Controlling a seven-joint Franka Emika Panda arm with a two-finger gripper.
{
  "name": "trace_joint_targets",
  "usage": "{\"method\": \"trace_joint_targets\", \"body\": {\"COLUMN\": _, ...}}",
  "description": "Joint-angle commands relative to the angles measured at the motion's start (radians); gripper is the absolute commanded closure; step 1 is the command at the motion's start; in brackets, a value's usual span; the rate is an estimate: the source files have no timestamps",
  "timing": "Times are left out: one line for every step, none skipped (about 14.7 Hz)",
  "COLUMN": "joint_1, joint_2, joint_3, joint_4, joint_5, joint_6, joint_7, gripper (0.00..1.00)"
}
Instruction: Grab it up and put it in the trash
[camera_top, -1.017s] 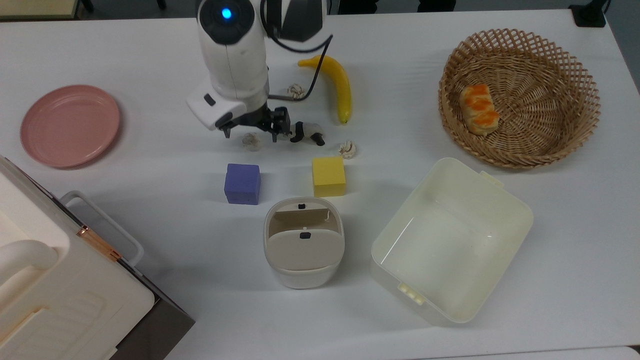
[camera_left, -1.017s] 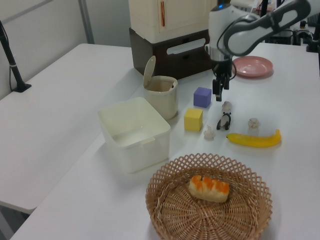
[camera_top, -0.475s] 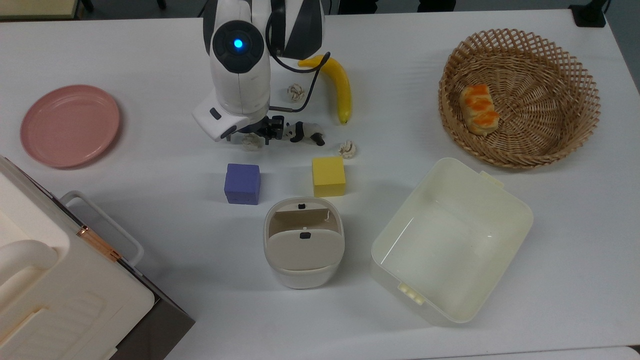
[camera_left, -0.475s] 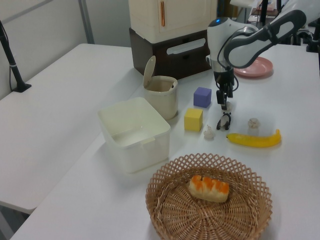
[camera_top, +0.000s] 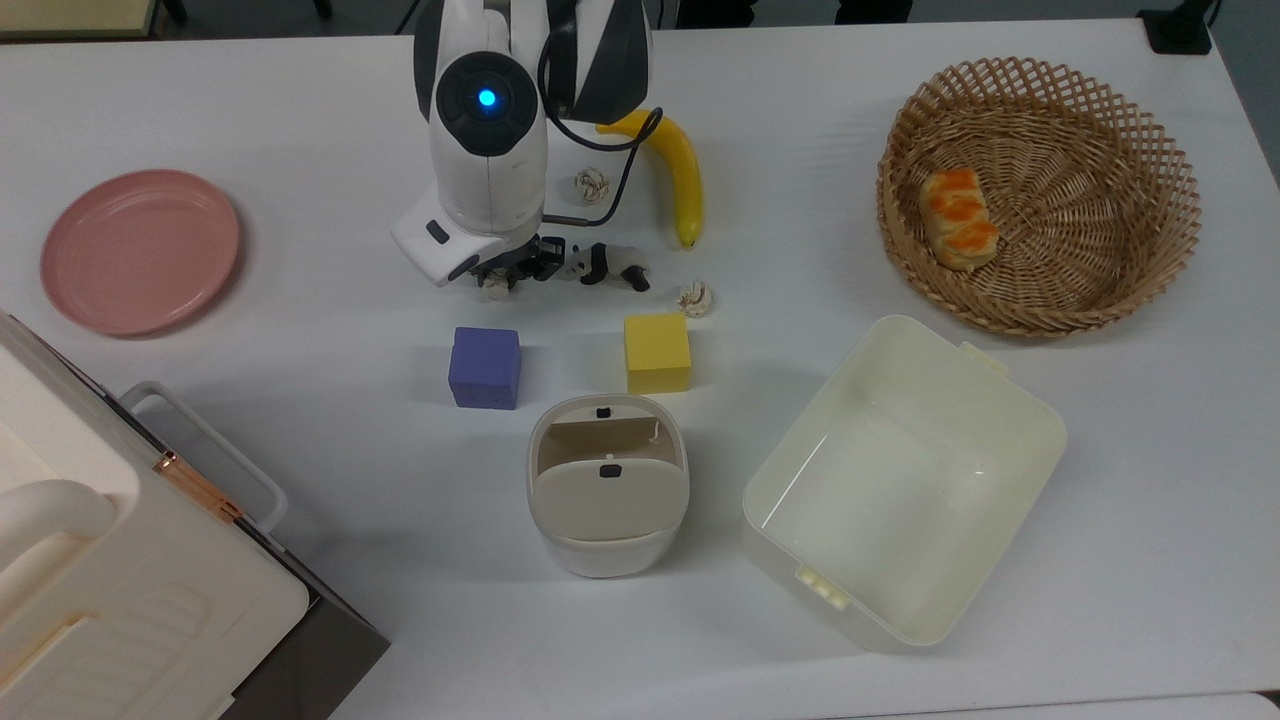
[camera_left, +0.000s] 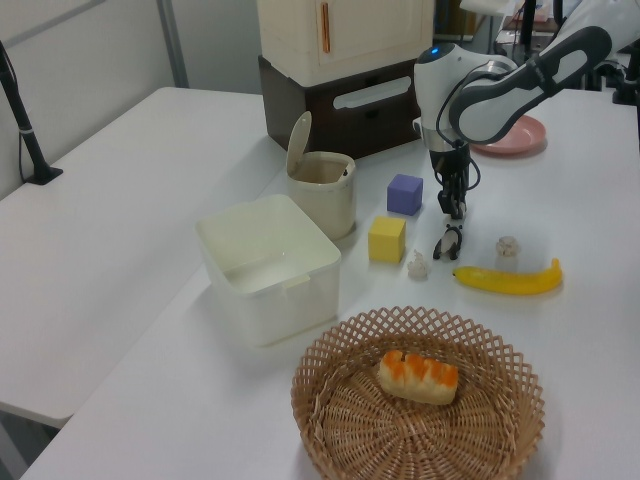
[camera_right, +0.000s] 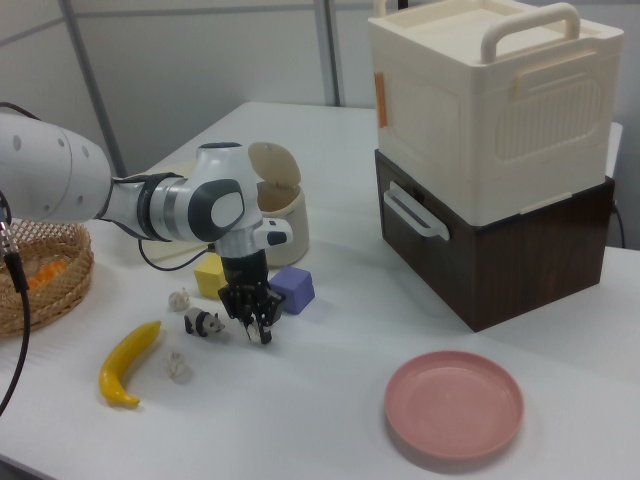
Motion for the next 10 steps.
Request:
{"method": "trace_joint_targets", "body": {"joint_1": -0.001, "joint_2": -0.038, "joint_3": -0.003, "joint_4": 0.014, "joint_5": -0.023, "joint_6": 0.014, "joint_7": 0.012, "gripper": 0.9}}
{"method": "trace_joint_targets", "body": {"joint_1": -0.001, "joint_2": -0.046, "joint_3": -0.003, "joint_4": 0.033, "joint_5": -0.021, "joint_6": 0.011, "joint_7": 0.012, "gripper": 0.9}}
{"method": "trace_joint_targets", "body": {"joint_1": -0.001, "joint_2": -0.052, "joint_3": -0.003, "joint_4": 0.056, "joint_5": -0.021, "joint_6": 0.011, "joint_7": 0.012, "gripper": 0.9}}
{"method": "trace_joint_targets", "body": {"joint_1": 0.003, "joint_2": -0.052, "joint_3": -0.003, "joint_4": 0.082, "joint_5": -0.021, "joint_6": 0.011, "joint_7": 0.012, "gripper": 0.9}}
{"method": "trace_joint_targets", "body": {"joint_1": 0.006, "joint_2": -0.052, "joint_3": -0.003, "joint_4": 0.105, "joint_5": -0.021, "joint_6": 0.011, "joint_7": 0.012, "gripper": 0.9}}
{"method": "trace_joint_targets", "body": {"joint_1": 0.008, "joint_2": -0.052, "joint_3": -0.003, "joint_4": 0.128, "joint_5": -0.021, "joint_6": 0.012, "joint_7": 0.012, "gripper": 0.9}}
{"method": "trace_joint_targets", "body": {"joint_1": 0.008, "joint_2": -0.05, "joint_3": -0.001, "joint_4": 0.152, "joint_5": -0.02, "joint_6": 0.015, "joint_7": 0.012, "gripper": 0.9}}
{"method": "trace_joint_targets", "body": {"joint_1": 0.009, "joint_2": -0.049, "joint_3": -0.001, "joint_4": 0.178, "joint_5": -0.015, "joint_6": 0.02, "joint_7": 0.012, "gripper": 0.9}}
{"method": "trace_joint_targets", "body": {"joint_1": 0.009, "joint_2": -0.044, "joint_3": -0.001, "joint_4": 0.209, "joint_5": -0.012, "joint_6": 0.021, "joint_7": 0.012, "gripper": 0.89}}
{"method": "trace_joint_targets", "body": {"joint_1": 0.012, "joint_2": -0.037, "joint_3": 0.006, "joint_4": 0.258, "joint_5": -0.009, "joint_6": 0.024, "joint_7": 0.012, "gripper": 0.88}}
